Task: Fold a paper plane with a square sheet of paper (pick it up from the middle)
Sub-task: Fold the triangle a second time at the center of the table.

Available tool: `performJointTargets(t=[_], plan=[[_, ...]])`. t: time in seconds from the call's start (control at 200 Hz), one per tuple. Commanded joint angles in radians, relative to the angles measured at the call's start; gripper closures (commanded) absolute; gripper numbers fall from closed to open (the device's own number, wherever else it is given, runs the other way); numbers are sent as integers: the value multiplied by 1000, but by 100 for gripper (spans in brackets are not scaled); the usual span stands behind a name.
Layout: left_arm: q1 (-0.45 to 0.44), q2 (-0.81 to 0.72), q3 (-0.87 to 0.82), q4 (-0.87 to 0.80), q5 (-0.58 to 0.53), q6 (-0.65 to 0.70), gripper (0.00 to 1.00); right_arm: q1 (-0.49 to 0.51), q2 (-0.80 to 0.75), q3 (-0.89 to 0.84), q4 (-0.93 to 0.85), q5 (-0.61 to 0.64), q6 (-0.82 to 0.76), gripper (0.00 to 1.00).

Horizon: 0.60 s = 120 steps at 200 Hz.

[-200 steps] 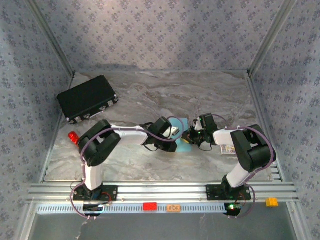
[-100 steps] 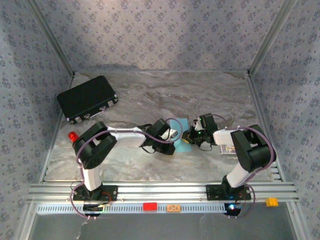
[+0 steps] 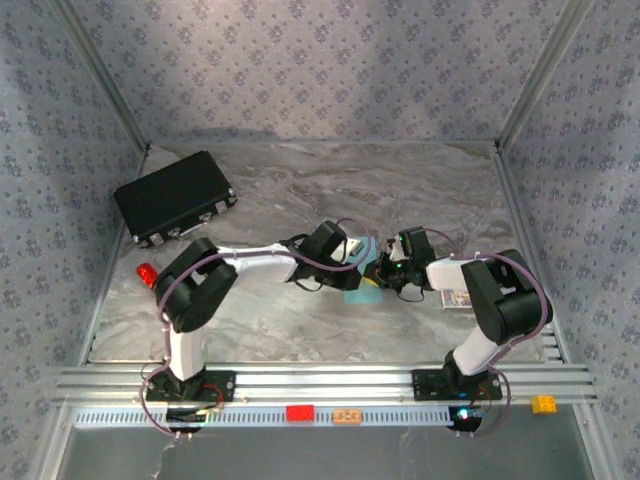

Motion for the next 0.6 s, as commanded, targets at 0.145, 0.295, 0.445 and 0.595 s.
performJointTargets(t=[0.145,0.295,0.445,0.595], plan=[[-6,57,-51,-19,-25,-48,96,-3,0,-5,-63,35,2,93],[-11,38,-132,6,-29,-63,97,-5,-35,31,-91,25,-17,93],[-11,34,-139,26,-27,-65,98,8,-85,62,-119,8,-40,92],[-11,32,-130,29,-31,-64,99,47,-85,55,-118,19,-31,92]])
